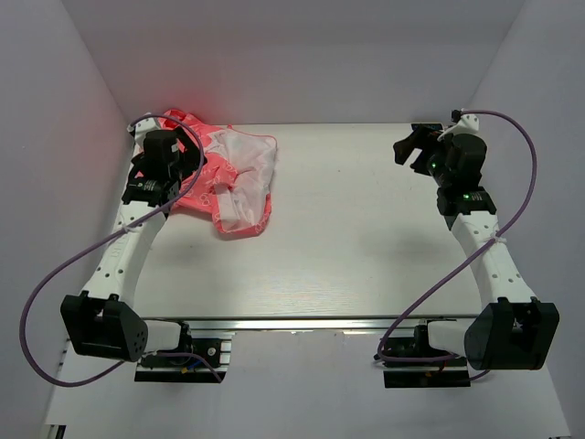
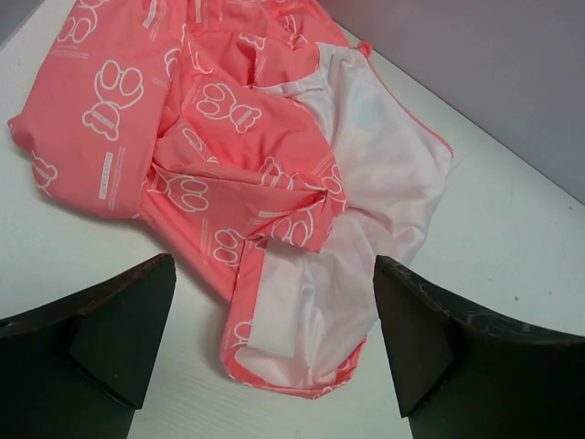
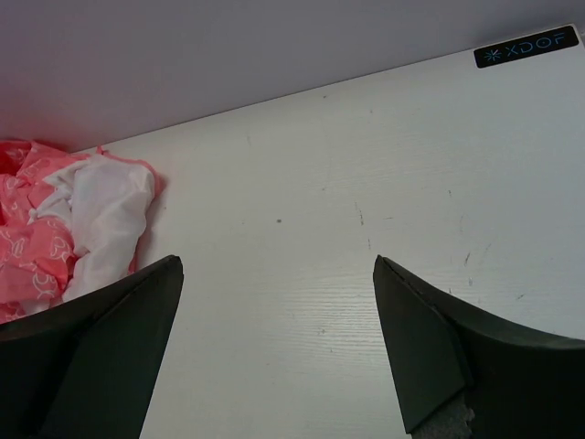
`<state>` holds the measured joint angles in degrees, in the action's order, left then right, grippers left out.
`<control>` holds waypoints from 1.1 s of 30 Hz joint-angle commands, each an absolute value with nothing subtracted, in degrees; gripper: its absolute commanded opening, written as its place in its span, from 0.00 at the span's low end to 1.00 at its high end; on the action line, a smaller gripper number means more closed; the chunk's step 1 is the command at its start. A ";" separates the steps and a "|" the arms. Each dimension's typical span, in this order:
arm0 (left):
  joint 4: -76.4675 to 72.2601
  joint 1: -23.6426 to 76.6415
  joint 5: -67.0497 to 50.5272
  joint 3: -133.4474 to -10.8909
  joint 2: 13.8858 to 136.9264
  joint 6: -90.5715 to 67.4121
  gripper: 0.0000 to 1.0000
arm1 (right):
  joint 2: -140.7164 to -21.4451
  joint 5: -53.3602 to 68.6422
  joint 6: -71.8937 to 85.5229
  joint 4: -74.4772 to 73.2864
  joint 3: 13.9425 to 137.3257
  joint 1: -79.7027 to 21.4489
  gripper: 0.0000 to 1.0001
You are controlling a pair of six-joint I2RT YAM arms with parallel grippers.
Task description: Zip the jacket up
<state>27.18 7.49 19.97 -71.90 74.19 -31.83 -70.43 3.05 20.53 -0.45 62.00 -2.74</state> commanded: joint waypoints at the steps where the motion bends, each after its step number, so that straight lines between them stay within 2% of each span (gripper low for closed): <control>1: 29.00 7.12 19.07 -73.83 74.00 -33.49 0.98 | -68.38 5.09 18.90 1.50 61.35 -2.72 0.89; 5: 30.14 7.12 20.56 -75.40 76.80 -32.70 0.98 | -68.82 5.28 18.64 0.62 60.99 -2.72 0.89; 11: 30.06 6.77 21.18 -83.75 86.21 -30.15 0.98 | -73.47 0.53 17.84 -9.57 66.87 -2.73 0.89; 16: 28.47 4.58 16.55 -92.70 101.66 -28.39 0.98 | -78.82 6.13 16.44 -14.41 71.62 -2.72 0.89; 25: 28.74 3.96 4.75 -120.48 132.32 -24.52 0.98 | -80.77 10.55 16.26 -16.26 71.72 -2.72 0.89; 28: 30.84 4.04 5.36 -126.29 138.40 -25.66 0.98 | -80.60 9.67 16.08 -17.05 71.45 -2.72 0.89; 31: 31.73 3.96 5.45 -126.92 140.18 -26.28 0.98 | -80.60 8.97 15.65 -18.19 71.72 -2.72 0.89; 32: 31.12 3.96 5.10 -125.78 140.01 -26.28 0.95 | -80.60 9.05 15.73 -18.19 71.54 -2.72 0.89; 33: 30.16 3.96 4.40 -124.55 139.75 -26.28 0.72 | -80.60 9.05 15.65 -18.19 71.37 -2.72 0.89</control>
